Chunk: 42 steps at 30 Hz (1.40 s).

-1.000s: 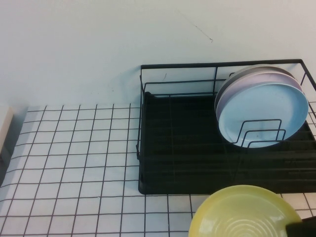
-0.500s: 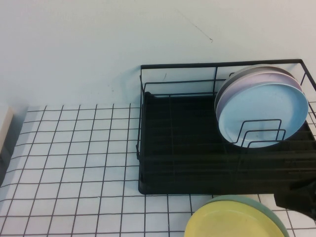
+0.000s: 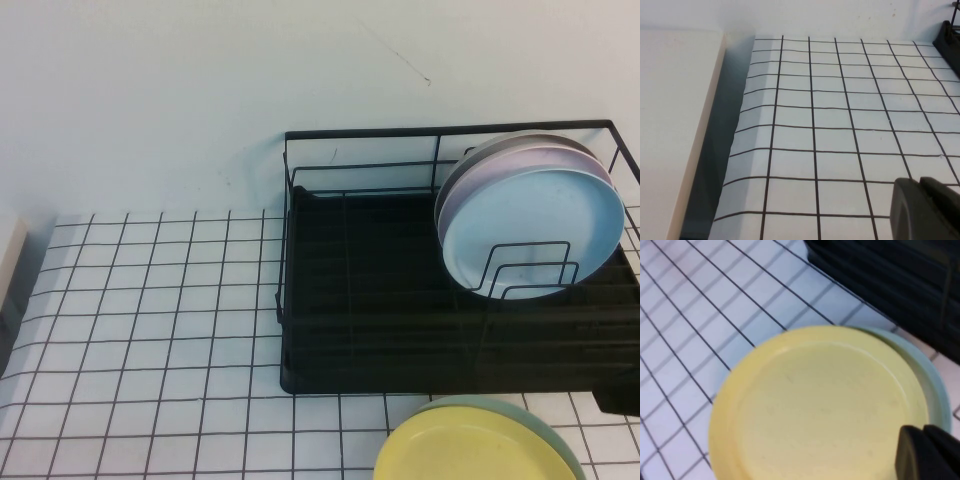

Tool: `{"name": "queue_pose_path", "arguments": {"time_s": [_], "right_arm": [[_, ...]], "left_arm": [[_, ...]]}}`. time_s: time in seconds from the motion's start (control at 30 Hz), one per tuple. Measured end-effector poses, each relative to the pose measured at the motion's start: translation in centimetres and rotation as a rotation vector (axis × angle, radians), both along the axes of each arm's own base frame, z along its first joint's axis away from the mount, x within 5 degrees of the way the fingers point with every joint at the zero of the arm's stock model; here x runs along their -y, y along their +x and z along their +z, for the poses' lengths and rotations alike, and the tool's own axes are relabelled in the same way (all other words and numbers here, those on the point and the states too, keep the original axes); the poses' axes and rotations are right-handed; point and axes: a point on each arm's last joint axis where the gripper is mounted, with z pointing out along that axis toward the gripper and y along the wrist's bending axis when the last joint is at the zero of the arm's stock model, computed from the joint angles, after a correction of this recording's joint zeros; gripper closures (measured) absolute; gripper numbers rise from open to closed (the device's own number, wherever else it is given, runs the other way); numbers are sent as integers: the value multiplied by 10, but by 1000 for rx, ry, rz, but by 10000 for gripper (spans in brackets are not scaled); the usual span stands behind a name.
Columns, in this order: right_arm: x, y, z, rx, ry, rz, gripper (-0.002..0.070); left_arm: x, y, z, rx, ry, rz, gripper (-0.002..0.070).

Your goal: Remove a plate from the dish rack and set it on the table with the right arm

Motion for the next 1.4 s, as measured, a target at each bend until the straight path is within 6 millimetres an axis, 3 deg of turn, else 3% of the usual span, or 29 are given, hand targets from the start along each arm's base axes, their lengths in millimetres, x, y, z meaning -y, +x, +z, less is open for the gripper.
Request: {"name": "queue_pose_path", "arguments": {"time_s": [0.1,0.2,0.5,0.73,1.1,1.4], "right_arm": [[4,-4,-15,-21,-70,-18,671],[-7,-10,-24,-27,-100,70,672],[-79,-43,-33,29,-209,437,675],[-118,-68,-36,75,-219,614,675],[-158,-70,-52,38,-238,782,676],[-180,-55,-66,-10,-257,825,676]], "left_arm": [[0,0,0,0,0,0,677],[0,0,0,0,0,0,677],[0,0,0,0,0,0,677],[0,0,0,0,0,0,677],[0,0,0,0,0,0,677],[0,0,0,0,0,0,677]]}}
